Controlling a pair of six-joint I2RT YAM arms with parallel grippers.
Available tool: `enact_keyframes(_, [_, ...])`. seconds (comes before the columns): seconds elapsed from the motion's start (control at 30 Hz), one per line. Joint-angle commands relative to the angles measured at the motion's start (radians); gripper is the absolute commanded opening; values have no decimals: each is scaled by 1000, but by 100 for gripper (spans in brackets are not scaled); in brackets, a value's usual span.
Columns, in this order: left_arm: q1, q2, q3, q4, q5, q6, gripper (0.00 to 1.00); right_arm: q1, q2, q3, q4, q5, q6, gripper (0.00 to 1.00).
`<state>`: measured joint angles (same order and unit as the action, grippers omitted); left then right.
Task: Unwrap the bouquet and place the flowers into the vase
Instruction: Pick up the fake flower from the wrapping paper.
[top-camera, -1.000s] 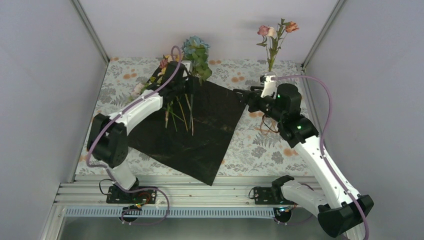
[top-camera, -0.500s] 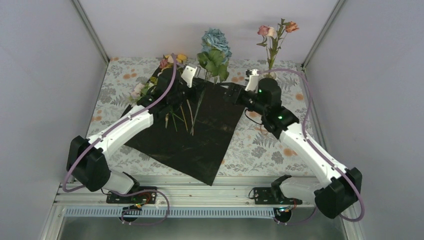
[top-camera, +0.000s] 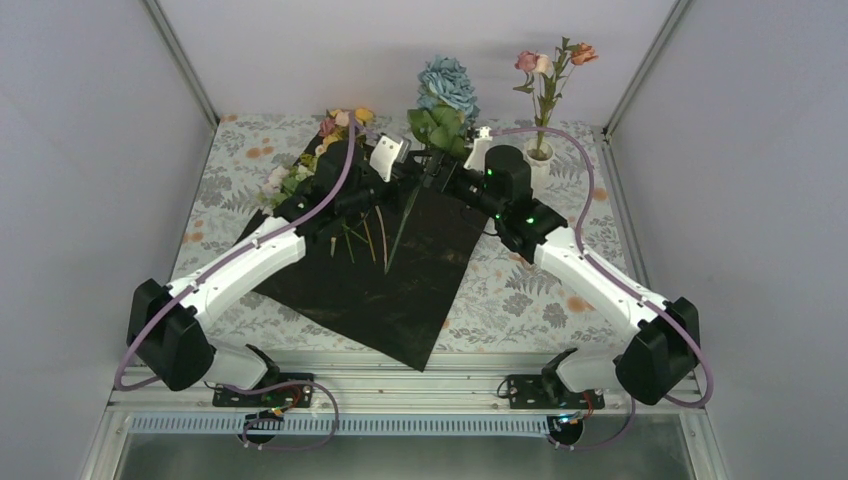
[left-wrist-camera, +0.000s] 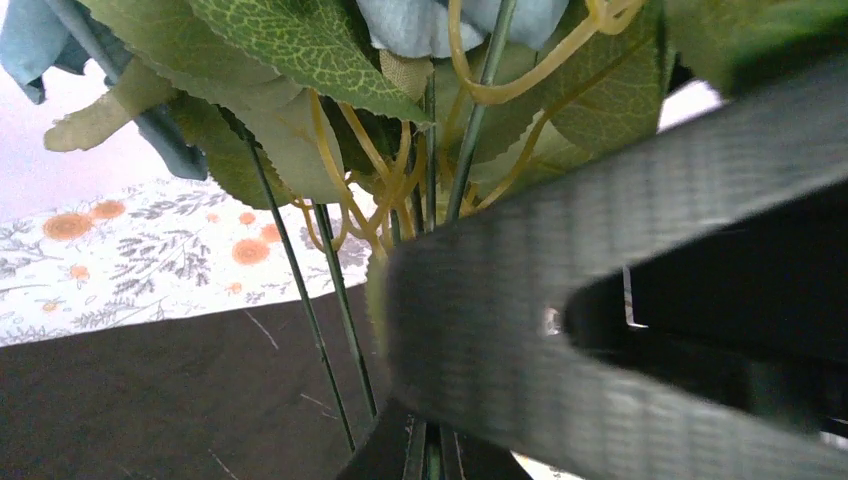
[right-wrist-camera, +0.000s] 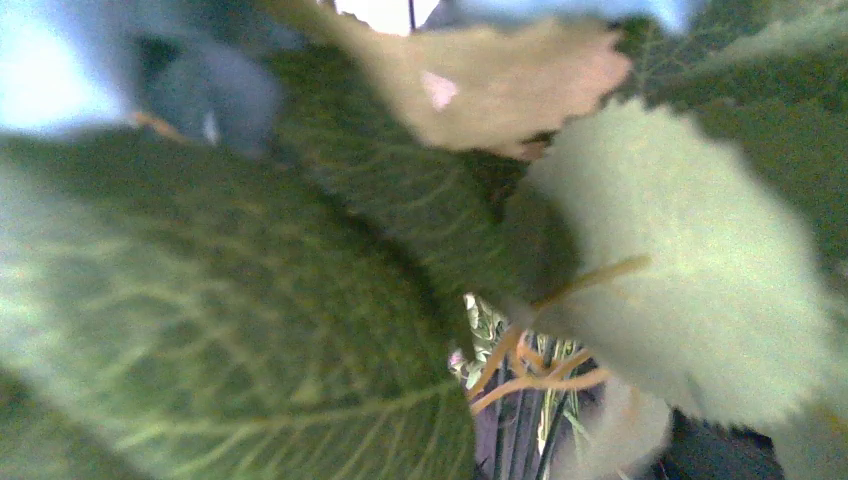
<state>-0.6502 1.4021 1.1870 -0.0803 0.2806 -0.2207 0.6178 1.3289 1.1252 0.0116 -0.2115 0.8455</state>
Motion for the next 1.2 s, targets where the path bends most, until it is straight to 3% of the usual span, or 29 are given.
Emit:
enact_keyframes(0.0, [-14, -52, -3, 73, 32, 28, 2, 16, 18, 40, 4, 58, 31, 96])
enact_keyframes(0.17, [-20, -60, -12, 89, 52, 38, 2, 17, 13, 33, 13, 61, 51, 100])
enact_keyframes(0.37, [-26, -68, -13, 100, 79, 45, 2, 16, -26, -12, 104, -32, 39, 92])
enact_keyframes(0.6, [-28, -91, -38, 115, 127, 58, 2, 16, -85, -50, 142, -48, 17, 72])
enact_keyframes(0.83, [-28, -94, -40, 106, 157, 54, 2, 16, -128, -63, 134, -45, 7, 39])
enact_keyframes(1.17, [-28, -90, -23, 85, 169, 49, 6, 17, -155, -68, 117, -33, -29, 7])
